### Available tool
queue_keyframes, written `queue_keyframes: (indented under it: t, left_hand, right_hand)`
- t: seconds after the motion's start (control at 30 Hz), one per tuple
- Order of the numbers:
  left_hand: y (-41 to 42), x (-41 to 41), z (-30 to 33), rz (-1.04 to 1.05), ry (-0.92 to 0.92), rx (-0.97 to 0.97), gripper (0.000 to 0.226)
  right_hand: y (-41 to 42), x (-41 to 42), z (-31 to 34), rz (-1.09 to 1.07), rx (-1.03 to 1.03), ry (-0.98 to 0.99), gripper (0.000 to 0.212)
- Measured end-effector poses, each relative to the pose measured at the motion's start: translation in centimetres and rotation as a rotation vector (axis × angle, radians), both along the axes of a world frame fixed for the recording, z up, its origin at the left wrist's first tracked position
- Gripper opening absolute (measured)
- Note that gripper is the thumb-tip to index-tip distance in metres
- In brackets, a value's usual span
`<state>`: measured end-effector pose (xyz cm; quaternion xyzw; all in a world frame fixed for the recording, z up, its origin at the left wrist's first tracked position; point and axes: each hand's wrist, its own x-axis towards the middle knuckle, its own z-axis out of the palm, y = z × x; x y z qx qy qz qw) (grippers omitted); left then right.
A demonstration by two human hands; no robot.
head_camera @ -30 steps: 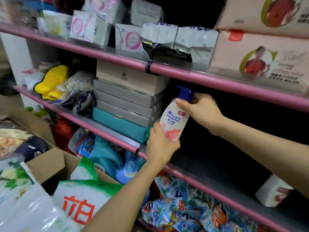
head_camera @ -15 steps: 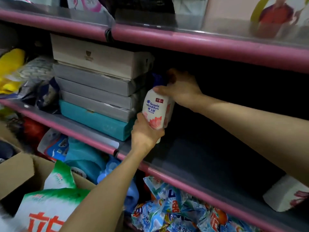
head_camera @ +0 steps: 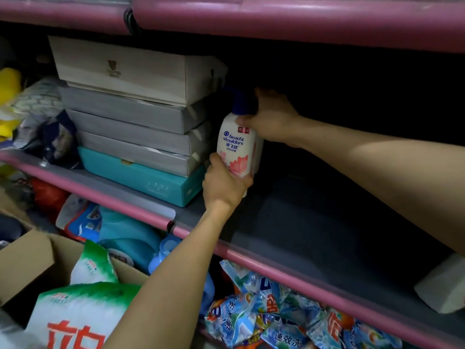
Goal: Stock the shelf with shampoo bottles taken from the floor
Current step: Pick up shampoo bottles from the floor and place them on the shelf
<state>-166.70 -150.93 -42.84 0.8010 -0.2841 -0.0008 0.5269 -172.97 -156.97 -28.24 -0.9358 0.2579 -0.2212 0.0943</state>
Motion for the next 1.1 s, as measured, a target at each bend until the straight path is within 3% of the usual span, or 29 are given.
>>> queue_keyframes:
  t: [0.33,0.5,0.63,0.7,0.87,1.0,1.1]
  left_hand:
    - [0.2,0.2,0.6,-0.064,0.069,0.034,0.071]
    - [2.3,-0.6,1.6,-0.14,0.158,0.127,0.072]
    - [4.2,-4.4,2.8,-0.152,0.112,0.087,0.054]
    - [4.7,-7.3,3.9,-0.192,0.107,0.058,0.042]
    - [4.6,-16.1,6.6,-0.48,0.123,0.029,0.024]
    - [3.7,-22.3,7.2,-0.714,0.098,0.072,0.046]
    - [2.6,-25.2,6.9,-0.792,0.125,0.122,0.066]
  right_hand:
    - [0.1,-0.2,0.0,-0.012,0.068,-0.001,0.059]
    - [1.1,-2.8,0.4,0.0,0.11,-0.004,0.05]
    - [2.4,-8.1,1.4,-0.007,0.095,0.013,0.034]
    - [2.7,-11.8,2.2,-0.063,0.087,0.045,0.037]
    - [3.5,-21.6,2.9,-0.181,-0.012,0.118,0.038]
    - [3.0,-27.2,1.7,-0.269,-0.237,0.215,0.039]
    - [1.9,-30.0,1.1,-0.327,-0.215,0.185,0.043]
